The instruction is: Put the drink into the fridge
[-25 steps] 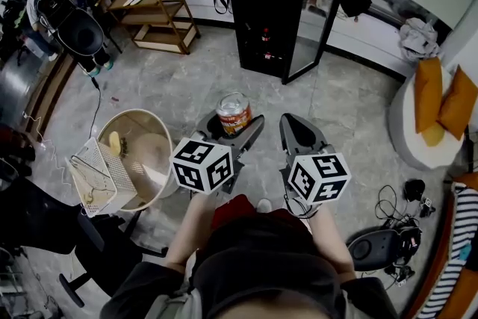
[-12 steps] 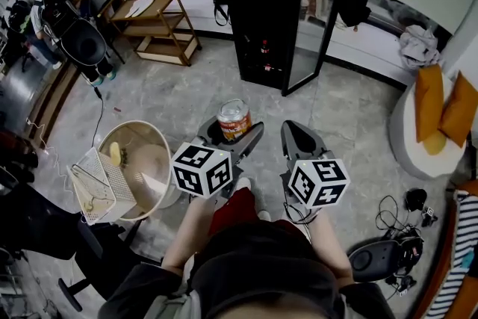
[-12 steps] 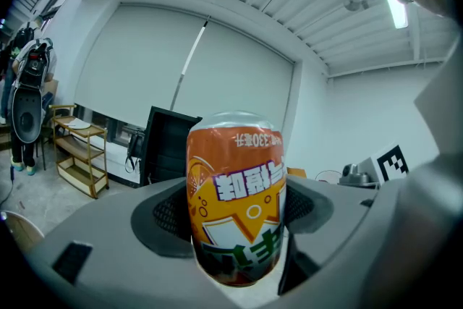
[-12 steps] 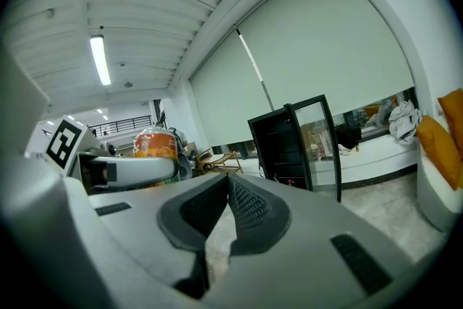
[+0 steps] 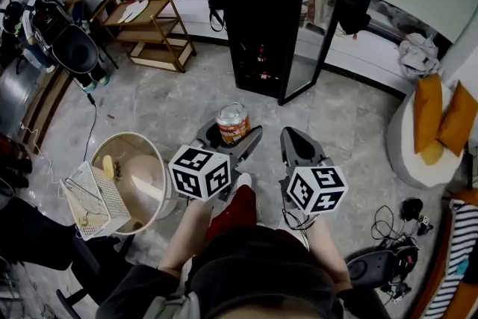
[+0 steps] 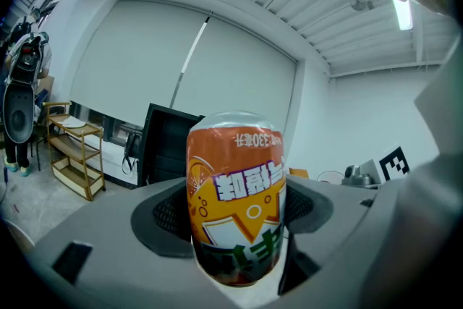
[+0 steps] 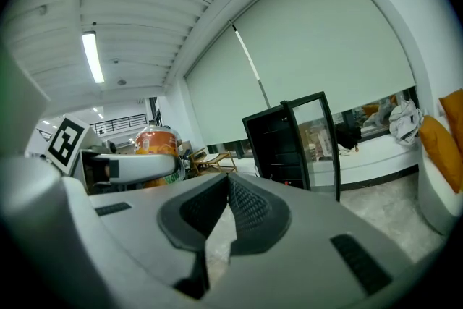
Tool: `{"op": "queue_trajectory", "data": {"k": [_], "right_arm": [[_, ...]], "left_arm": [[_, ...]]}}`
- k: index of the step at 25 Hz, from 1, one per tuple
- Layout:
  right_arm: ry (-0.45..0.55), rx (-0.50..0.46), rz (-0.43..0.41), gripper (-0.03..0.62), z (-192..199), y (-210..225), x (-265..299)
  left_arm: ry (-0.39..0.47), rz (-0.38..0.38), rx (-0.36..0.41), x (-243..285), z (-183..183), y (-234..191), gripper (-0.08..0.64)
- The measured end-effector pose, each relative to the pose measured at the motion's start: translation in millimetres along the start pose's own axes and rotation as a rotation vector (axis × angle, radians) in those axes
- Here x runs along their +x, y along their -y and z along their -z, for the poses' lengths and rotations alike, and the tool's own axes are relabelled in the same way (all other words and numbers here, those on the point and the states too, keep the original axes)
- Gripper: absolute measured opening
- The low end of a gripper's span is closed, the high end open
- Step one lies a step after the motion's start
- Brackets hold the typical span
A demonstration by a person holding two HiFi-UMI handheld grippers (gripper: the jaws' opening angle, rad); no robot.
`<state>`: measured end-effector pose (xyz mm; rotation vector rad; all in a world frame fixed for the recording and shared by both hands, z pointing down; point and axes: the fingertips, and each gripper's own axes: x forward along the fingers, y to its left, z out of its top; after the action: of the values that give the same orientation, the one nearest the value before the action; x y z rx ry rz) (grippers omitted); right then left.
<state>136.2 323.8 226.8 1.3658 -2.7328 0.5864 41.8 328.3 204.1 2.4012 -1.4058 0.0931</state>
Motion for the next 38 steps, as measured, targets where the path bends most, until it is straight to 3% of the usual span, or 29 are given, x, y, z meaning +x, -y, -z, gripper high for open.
{"op": "queue_trajectory", "data": {"k": [27,38], "right_arm": [[-0.058,0.007,0.095,0.018,-53.6,76.0,242.7],[-0.094,0.006,0.136,0.018,-54.4,99.7,280.0]], "left_arm": [[-0.020,0.052,-0.023,174.4,-85.8,-204.6,0.344],[-0.035,0.090,-0.052,215.4,-88.6,-228.8,0.344]]}}
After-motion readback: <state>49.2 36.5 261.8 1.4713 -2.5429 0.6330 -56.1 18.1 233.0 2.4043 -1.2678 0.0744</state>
